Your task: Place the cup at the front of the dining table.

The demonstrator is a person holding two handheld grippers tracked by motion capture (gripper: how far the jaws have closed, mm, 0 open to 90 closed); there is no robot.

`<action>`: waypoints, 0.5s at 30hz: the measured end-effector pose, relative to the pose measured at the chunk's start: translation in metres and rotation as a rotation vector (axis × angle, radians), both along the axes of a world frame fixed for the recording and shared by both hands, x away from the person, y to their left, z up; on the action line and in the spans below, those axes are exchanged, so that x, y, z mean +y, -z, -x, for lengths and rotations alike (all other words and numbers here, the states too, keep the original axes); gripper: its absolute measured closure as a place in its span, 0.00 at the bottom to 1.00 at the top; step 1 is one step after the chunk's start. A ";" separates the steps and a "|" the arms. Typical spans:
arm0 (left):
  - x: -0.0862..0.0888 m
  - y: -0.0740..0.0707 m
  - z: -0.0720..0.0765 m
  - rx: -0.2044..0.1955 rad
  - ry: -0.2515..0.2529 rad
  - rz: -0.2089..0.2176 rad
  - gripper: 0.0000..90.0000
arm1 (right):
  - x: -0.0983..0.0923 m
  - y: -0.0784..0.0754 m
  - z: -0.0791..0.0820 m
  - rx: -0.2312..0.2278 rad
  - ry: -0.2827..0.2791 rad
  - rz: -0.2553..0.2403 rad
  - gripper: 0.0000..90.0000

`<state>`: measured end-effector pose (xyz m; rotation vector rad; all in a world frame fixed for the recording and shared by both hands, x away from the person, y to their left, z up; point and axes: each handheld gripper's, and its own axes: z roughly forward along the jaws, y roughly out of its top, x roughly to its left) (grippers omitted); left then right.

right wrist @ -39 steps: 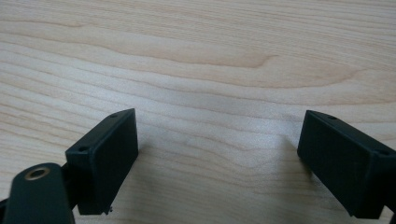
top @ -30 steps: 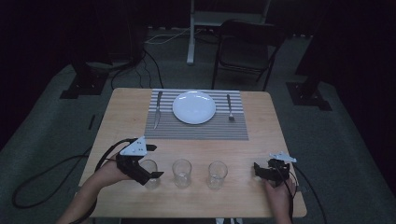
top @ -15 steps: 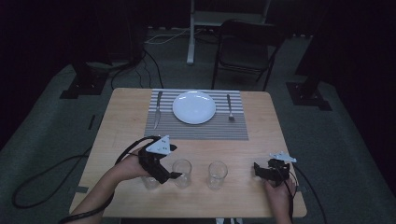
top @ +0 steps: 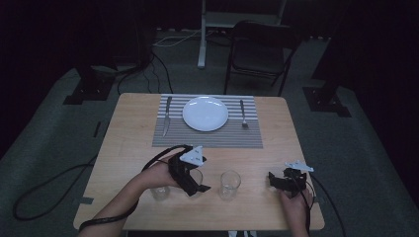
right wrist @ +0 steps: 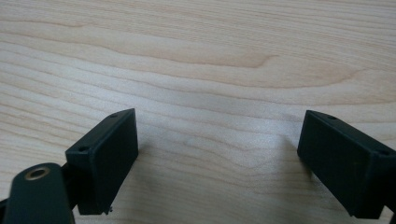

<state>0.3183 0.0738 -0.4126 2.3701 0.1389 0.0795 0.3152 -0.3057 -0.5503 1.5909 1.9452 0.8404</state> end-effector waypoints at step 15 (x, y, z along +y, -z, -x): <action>-0.048 0.009 -0.002 0.023 0.034 -0.089 0.06 | 0.000 0.000 0.000 0.000 0.000 0.000 0.13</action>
